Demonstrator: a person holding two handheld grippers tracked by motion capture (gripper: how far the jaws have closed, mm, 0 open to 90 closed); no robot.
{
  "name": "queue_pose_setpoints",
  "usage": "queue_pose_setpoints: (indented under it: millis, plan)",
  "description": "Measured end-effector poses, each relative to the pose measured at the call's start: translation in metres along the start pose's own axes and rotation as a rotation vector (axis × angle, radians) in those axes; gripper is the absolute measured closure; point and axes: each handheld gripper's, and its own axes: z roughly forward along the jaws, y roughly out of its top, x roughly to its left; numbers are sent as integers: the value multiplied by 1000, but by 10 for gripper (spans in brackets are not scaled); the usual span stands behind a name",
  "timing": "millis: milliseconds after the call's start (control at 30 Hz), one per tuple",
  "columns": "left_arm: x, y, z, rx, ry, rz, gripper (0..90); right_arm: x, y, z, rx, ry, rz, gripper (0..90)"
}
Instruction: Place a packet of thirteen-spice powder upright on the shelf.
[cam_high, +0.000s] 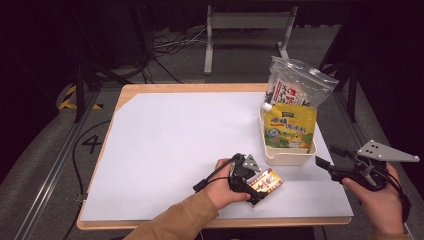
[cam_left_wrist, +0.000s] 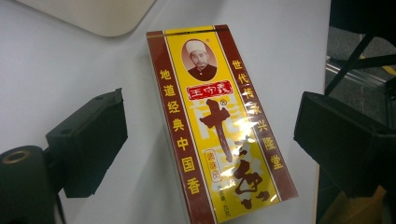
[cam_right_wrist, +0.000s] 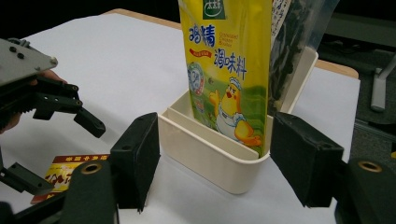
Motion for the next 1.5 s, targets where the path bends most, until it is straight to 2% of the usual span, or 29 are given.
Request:
queue_pose_setpoints:
  millis: [167, 200, 300, 400, 500, 667, 833, 933, 1000, 1100, 1233, 1500]
  plan:
    - [-1, -1, 6, 24, -1, 6, 103, 2, 1, 1, 1, 5, -5, 327]
    - [-2, -2, 9, 44, 22, 19, 121, 2, 1, 1, 2, 4, -5, 327]
    - [-3, -4, 13, 65, 14, 24, 125, 3, 1, 2, 6, 7, -11, 329]
    - [-5, -4, 15, 76, 22, 21, 121, 2, 1, 2, 5, 8, -16, 329]
    - [-6, -5, 18, 94, 33, 36, 121, 3, 1, 3, 10, 8, -16, 329]
    - [-8, -5, 21, 104, 43, 21, 129, 4, 1, 4, 15, 10, -17, 329]
    - [-6, -5, 21, 110, 36, 3, 148, 4, 0, 6, 11, 17, -22, 339]
    - [-7, -4, 20, 108, 22, -6, 216, 5, 0, 6, 26, 24, -18, 363]
    - [-5, -5, 18, 105, 22, -39, 262, 5, 0, 6, 33, 27, -19, 376]
    - [-1, -5, 16, 99, 13, -64, 284, 5, 1, 6, 37, 35, -18, 379]
    - [-1, -6, 14, 105, 17, -67, 291, 5, 1, 6, 37, 41, -12, 393]
    - [-1, -8, 9, 80, 23, -55, 319, 7, 4, 7, 46, 72, -18, 480]
